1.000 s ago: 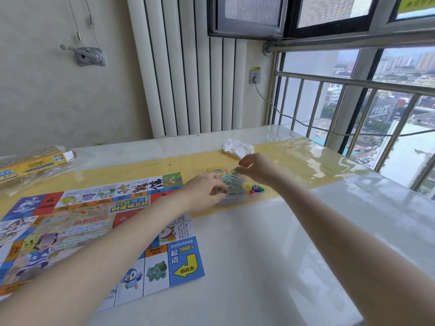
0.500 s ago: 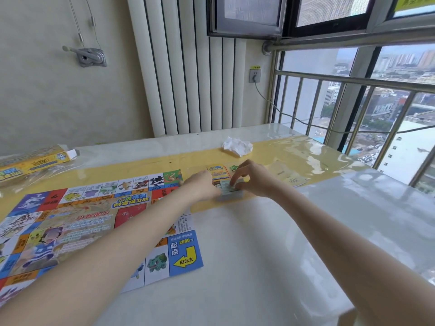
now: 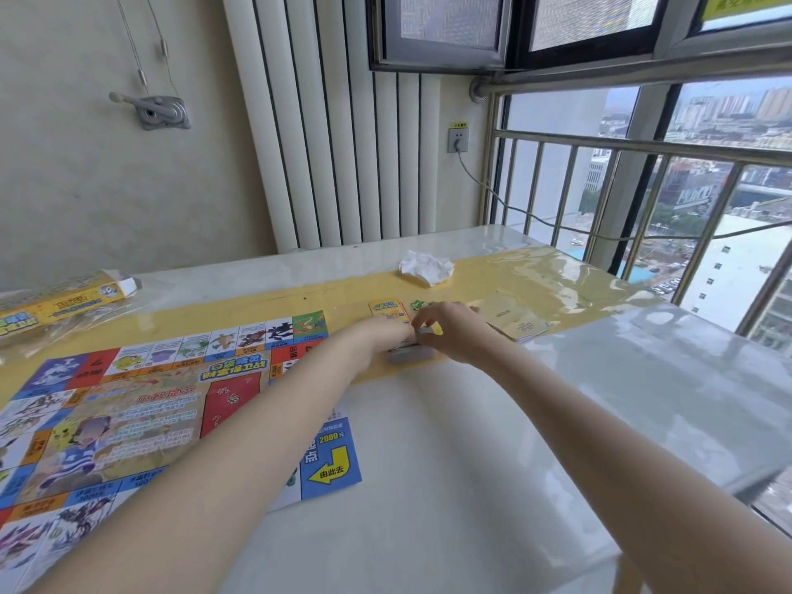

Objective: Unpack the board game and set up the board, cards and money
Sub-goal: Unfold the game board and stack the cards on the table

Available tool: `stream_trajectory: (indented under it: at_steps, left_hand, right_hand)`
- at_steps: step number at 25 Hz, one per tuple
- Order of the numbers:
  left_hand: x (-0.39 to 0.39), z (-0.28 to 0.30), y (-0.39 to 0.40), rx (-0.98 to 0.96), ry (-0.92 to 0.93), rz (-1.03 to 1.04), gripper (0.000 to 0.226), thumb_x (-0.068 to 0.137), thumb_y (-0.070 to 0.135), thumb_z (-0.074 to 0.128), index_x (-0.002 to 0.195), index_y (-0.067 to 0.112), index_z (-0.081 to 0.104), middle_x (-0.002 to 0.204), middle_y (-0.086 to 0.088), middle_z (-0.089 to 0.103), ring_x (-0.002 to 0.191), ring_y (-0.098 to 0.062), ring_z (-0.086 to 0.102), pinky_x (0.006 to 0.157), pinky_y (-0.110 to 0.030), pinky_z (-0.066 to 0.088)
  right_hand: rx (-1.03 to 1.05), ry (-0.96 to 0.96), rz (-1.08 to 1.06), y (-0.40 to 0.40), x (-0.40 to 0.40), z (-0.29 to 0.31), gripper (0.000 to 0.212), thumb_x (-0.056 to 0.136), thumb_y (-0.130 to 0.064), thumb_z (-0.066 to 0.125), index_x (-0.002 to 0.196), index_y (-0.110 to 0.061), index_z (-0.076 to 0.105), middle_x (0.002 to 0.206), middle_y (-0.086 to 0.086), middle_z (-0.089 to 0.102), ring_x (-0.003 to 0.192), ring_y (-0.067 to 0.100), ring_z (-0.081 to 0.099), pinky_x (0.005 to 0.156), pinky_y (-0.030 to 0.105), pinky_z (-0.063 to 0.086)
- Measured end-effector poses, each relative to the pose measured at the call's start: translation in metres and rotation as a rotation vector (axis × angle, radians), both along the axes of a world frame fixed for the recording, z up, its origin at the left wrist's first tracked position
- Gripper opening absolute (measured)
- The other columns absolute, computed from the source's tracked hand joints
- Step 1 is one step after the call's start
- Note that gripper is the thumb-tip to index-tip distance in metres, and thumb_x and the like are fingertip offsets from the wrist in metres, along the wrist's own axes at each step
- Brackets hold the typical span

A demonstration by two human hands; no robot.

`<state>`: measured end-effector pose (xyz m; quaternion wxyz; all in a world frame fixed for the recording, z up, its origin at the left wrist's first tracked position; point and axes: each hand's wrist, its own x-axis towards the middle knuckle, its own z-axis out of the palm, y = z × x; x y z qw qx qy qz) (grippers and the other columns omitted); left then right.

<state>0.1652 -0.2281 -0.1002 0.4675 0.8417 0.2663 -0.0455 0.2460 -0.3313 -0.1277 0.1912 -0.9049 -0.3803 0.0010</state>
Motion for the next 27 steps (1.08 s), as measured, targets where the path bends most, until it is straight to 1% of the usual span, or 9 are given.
stream_trajectory:
  at_steps: [2, 4, 6, 8, 10, 12, 16, 24, 27]
  left_hand:
    - [0.002, 0.008, 0.0, -0.045, 0.02, -0.006, 0.011, 0.097, 0.023, 0.042, 0.1, 0.017, 0.051, 0.095, -0.004, 0.047, 0.093, -0.018, 0.046, 0.072, -0.021, 0.028]
    - [0.003, 0.013, 0.001, -0.039, 0.033, 0.03, 0.022, 0.098, 0.021, 0.037, 0.08, 0.015, 0.048, 0.075, -0.004, 0.046, 0.065, -0.012, 0.038, 0.054, -0.021, 0.028]
    - [0.005, 0.012, -0.001, -0.035, 0.025, 0.07, 0.027, 0.097, 0.016, 0.037, 0.072, 0.014, 0.045, 0.067, -0.005, 0.044, 0.058, -0.011, 0.034, 0.044, -0.016, 0.029]
    - [0.007, 0.007, -0.003, -0.057, -0.029, 0.118, 0.026, 0.096, 0.013, 0.039, 0.07, 0.013, 0.046, 0.069, -0.006, 0.046, 0.06, -0.013, 0.039, 0.049, -0.018, 0.029]
    - [0.009, 0.001, -0.002, -0.086, -0.103, 0.195, 0.015, 0.094, 0.011, 0.041, 0.089, 0.009, 0.055, 0.084, -0.01, 0.052, 0.076, -0.019, 0.045, 0.06, -0.023, 0.031]
    - [0.011, 0.001, 0.0, -0.107, -0.162, 0.241, 0.017, 0.093, 0.012, 0.044, 0.105, 0.006, 0.055, 0.097, -0.011, 0.05, 0.089, -0.021, 0.042, 0.06, -0.024, 0.03]
    - [0.012, 0.008, -0.002, -0.045, -0.155, 0.201, 0.006, 0.09, 0.015, 0.049, 0.091, 0.008, 0.049, 0.095, -0.008, 0.048, 0.086, -0.023, 0.044, 0.069, -0.025, 0.034]
    - [0.021, 0.018, -0.004, -0.01, 0.012, 0.013, 0.028, 0.088, 0.02, 0.048, 0.112, 0.007, 0.053, 0.102, -0.011, 0.046, 0.086, -0.028, 0.046, 0.076, -0.032, 0.04]
    - [0.022, 0.02, -0.007, -0.03, 0.022, 0.014, 0.038, 0.091, 0.02, 0.046, 0.126, 0.006, 0.049, 0.124, -0.017, 0.049, 0.094, -0.031, 0.049, 0.077, -0.035, 0.039]
  right_hand:
    - [-0.046, -0.043, -0.011, 0.003, 0.0, 0.002, 0.021, 0.09, -0.02, 0.053, 0.108, -0.023, 0.063, 0.114, 0.001, 0.061, 0.112, 0.024, 0.049, 0.094, 0.04, 0.028]
    - [-0.042, -0.03, -0.026, 0.004, -0.002, 0.004, 0.022, 0.09, -0.019, 0.053, 0.108, -0.023, 0.064, 0.115, 0.002, 0.06, 0.113, 0.023, 0.048, 0.096, 0.041, 0.029]
    - [-0.013, 0.006, -0.042, 0.004, -0.002, 0.004, 0.022, 0.088, -0.018, 0.054, 0.107, -0.022, 0.065, 0.115, 0.003, 0.06, 0.113, 0.024, 0.048, 0.101, 0.045, 0.031]
    - [0.007, 0.019, -0.05, 0.004, -0.003, 0.003, 0.02, 0.087, -0.017, 0.055, 0.103, -0.021, 0.066, 0.113, 0.004, 0.061, 0.111, 0.026, 0.05, 0.103, 0.048, 0.032]
    - [0.023, 0.028, -0.053, 0.003, -0.003, 0.003, 0.018, 0.086, -0.016, 0.057, 0.101, -0.021, 0.067, 0.112, 0.004, 0.061, 0.11, 0.026, 0.05, 0.103, 0.05, 0.032]
    - [0.054, 0.048, -0.058, 0.002, -0.003, 0.002, 0.018, 0.086, -0.016, 0.058, 0.1, -0.02, 0.068, 0.112, 0.004, 0.062, 0.108, 0.025, 0.051, 0.102, 0.049, 0.033]
    - [0.128, 0.094, -0.082, 0.002, -0.004, -0.001, 0.018, 0.085, -0.016, 0.059, 0.1, -0.019, 0.069, 0.113, 0.005, 0.062, 0.107, 0.026, 0.054, 0.097, 0.047, 0.038]
    - [0.153, 0.115, -0.088, 0.002, -0.002, -0.003, 0.017, 0.085, -0.017, 0.06, 0.099, -0.019, 0.069, 0.112, 0.006, 0.063, 0.108, 0.025, 0.054, 0.097, 0.046, 0.038]
    - [0.164, 0.118, -0.083, 0.002, 0.0, -0.005, 0.017, 0.084, -0.016, 0.06, 0.098, -0.02, 0.069, 0.111, 0.005, 0.064, 0.109, 0.024, 0.054, 0.097, 0.046, 0.039]
